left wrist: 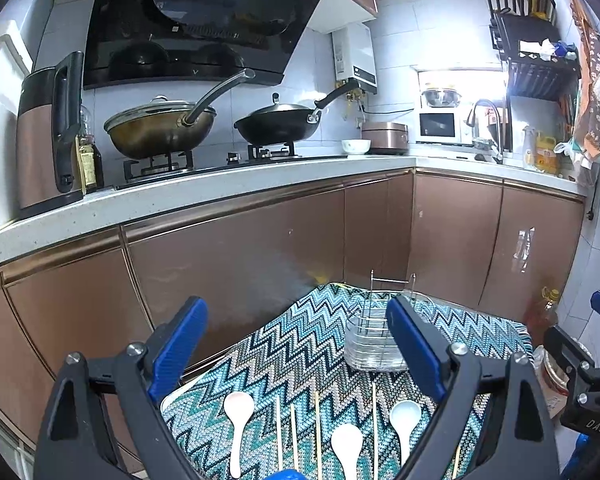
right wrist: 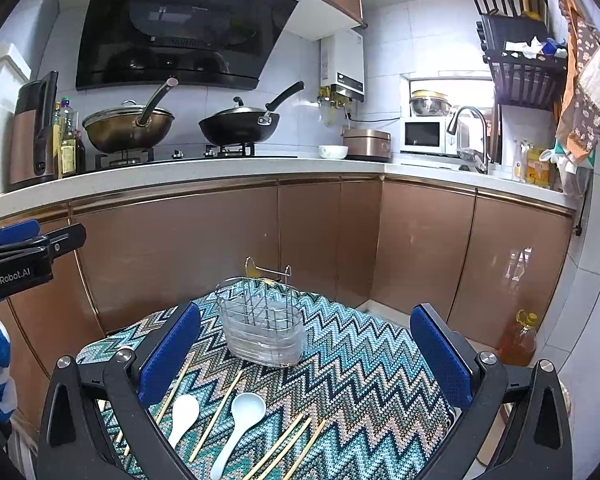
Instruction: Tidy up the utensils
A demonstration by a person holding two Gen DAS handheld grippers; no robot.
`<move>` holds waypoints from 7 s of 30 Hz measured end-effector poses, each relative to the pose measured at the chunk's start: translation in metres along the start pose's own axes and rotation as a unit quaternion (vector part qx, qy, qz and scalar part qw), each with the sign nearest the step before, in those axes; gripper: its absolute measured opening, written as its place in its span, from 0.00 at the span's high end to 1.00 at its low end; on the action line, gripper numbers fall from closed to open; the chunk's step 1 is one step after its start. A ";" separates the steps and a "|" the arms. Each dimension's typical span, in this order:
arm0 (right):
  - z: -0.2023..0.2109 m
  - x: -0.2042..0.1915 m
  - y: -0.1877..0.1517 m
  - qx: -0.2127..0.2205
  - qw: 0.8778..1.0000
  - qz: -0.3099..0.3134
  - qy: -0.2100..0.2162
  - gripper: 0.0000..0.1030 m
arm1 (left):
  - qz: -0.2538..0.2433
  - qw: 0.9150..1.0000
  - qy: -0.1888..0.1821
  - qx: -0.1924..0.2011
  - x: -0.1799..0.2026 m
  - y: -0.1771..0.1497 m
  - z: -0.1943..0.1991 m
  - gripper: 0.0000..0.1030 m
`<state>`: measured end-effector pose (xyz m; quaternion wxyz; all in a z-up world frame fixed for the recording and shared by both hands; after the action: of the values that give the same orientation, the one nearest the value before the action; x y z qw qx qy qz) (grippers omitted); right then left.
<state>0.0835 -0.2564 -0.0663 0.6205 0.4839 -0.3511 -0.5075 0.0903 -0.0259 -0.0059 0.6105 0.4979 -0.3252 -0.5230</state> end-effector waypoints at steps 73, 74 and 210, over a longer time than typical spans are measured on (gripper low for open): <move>-0.052 0.035 -0.056 -0.122 0.988 -0.098 -0.020 0.09 | 0.021 0.966 -0.133 -0.222 -0.045 -0.119 -0.150 0.14; -0.056 0.038 -0.061 -0.131 0.986 -0.106 -0.017 0.13 | 0.022 0.957 -0.149 -0.247 -0.037 -0.130 -0.155 0.14; -0.091 -0.015 0.095 -0.080 0.983 -0.058 0.155 0.95 | 0.042 0.970 -0.209 -0.114 0.001 0.039 -0.161 0.95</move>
<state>0.1917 -0.2180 -0.0009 0.6739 0.5247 -0.1802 -0.4880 0.2511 0.0147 -0.0159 0.6030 0.2903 -0.4047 -0.6232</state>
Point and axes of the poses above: each gripper's, at about its wrist camera, not at the fingertips, and z roughly against the way its jaws point, x to its right, y to its top, the point moved 8 cm from there along -z, roughly the way its jaws point, and after that the axes turned 13 degrees about y, right-handed, at the moved point
